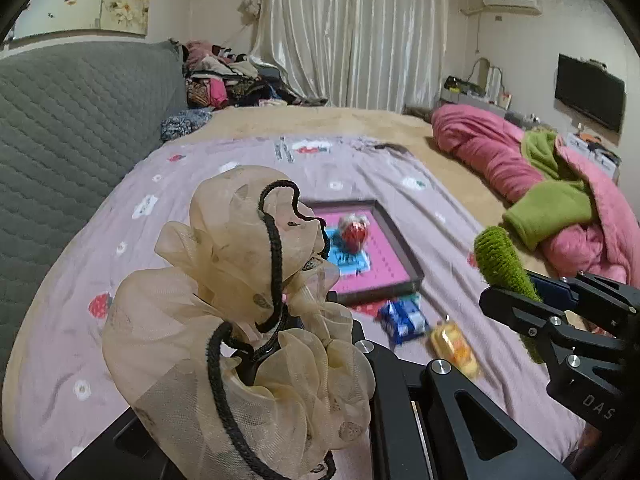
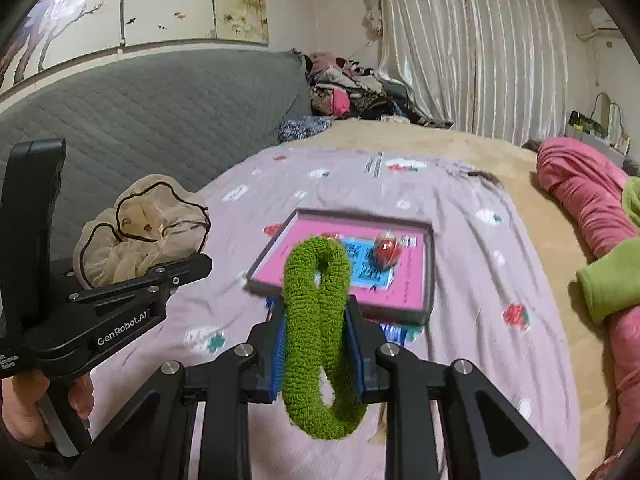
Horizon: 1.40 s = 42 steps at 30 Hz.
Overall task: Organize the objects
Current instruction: 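Carry the scrunchie and green ring over the tray with both grippers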
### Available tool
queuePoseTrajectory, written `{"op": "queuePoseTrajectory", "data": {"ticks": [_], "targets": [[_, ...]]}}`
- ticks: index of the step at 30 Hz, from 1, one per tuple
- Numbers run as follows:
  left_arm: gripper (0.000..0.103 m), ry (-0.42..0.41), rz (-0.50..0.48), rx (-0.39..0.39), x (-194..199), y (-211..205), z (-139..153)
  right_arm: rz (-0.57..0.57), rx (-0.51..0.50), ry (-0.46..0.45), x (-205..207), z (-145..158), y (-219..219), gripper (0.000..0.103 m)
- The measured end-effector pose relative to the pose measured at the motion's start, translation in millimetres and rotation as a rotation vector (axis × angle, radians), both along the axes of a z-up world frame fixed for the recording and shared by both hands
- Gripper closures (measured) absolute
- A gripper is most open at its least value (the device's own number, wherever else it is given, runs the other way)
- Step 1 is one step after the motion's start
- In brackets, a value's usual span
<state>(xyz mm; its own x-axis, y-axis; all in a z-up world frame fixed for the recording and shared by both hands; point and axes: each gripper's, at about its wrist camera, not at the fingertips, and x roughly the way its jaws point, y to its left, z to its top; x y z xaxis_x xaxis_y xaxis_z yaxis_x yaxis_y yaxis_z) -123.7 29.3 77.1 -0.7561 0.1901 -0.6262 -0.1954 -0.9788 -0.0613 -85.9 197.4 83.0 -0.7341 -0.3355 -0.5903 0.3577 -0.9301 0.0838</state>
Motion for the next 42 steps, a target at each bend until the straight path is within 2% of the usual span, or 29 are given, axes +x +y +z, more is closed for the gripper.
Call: {"op": "queuePoseTrajectory", "data": {"ticks": [10, 18, 29, 37, 42], "targets": [[0.094, 0.053, 0.012, 0.01, -34.3, -9.7, 30.3, -0.013, -0.017, 0.046, -30.2, 21.7, -2.1, 0.077], [0.094, 0.057, 0.021, -0.003, -71.0, -16.4, 33.3, -0.017, -0.029, 0.048, -64.0, 23.2, -1.0, 0.077], [0.094, 0.034, 0.034, -0.009, -124.9, -22.6, 10.0, -0.035, -0.048, 0.057, -114.4, 17.8, 1.5, 0.077], [0.094, -0.016, 0.042, 0.007, -156.8, -20.9, -24.3, -0.044, -0.047, 0.037, -139.3, 2.2, 4.0, 0.077], [0.094, -0.05, 0.037, -0.007, -174.5, -13.3, -50.5, -0.054, -0.036, 0.006, -157.0, -17.5, 5.6, 0.077]]}}
